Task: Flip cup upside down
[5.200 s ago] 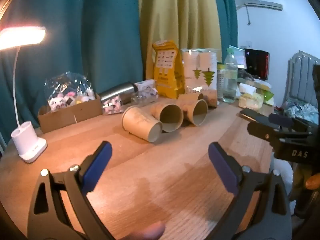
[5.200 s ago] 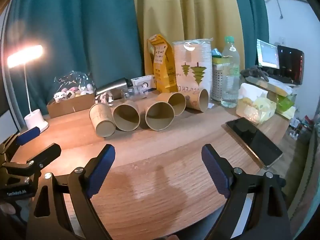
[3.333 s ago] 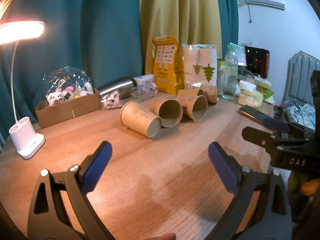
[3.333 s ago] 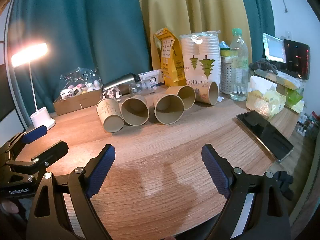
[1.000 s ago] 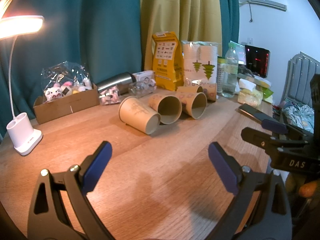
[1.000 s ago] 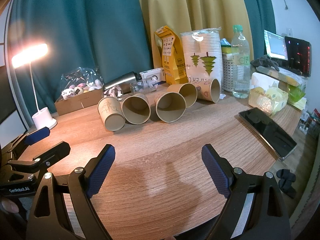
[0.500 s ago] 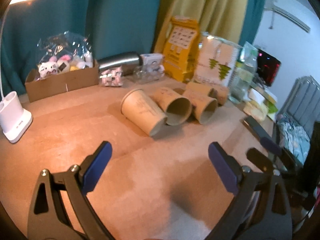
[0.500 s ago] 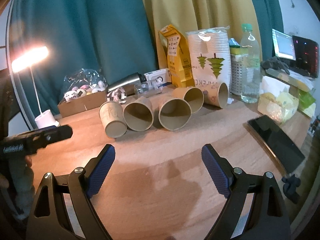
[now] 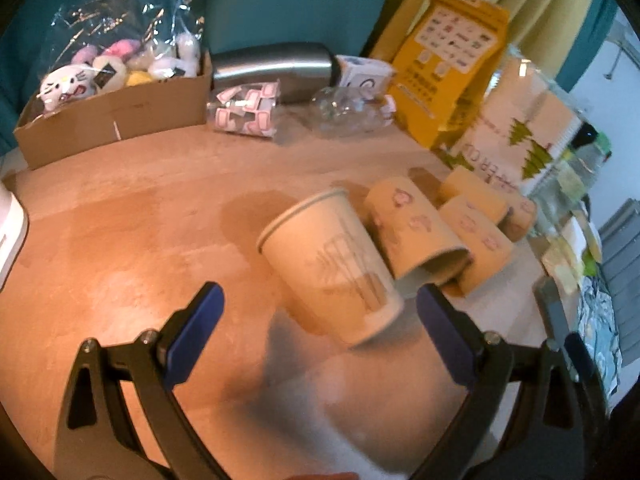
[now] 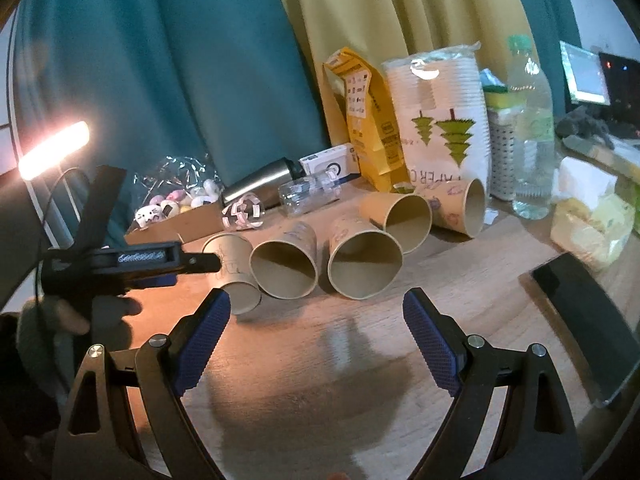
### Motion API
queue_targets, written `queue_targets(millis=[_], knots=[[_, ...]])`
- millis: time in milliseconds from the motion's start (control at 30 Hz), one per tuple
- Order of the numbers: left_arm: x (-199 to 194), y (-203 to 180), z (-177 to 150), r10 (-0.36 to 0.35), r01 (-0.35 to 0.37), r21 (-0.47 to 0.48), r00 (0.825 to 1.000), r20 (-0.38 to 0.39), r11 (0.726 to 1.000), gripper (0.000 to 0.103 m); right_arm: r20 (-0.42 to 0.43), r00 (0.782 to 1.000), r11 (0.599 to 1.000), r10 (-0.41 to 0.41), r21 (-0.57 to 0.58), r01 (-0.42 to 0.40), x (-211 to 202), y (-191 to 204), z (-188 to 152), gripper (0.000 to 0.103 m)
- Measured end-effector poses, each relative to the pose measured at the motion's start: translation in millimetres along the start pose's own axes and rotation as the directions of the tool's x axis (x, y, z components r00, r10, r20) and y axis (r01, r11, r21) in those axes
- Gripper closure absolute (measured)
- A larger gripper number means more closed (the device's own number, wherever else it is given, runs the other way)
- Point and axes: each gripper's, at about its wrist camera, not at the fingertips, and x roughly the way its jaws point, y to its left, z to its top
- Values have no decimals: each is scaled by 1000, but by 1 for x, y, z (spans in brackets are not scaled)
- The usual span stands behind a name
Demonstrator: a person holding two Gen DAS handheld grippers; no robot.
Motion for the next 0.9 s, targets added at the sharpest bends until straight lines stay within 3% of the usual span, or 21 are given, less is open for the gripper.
queue_targets(millis=[200,400,633,900], knots=[[29,0,16,44,-47,-36,997,-68,998,6,-30,999,999,26,25,-26,14,-13,-3,13],[45,-9,23,78,-78,0,992,-102,997,6,-39,998,998,39,47,-37,20,-21,-6,13],[56,-5,19,41,-43,-11,989,-144,999,35,-45,998,997,52,63,-49,23,-26,-8,13],[37,-1,11,-15,13,-18,993,-117,1000,38,-34,998,998,52,44,-51,19,-18,-10,13]])
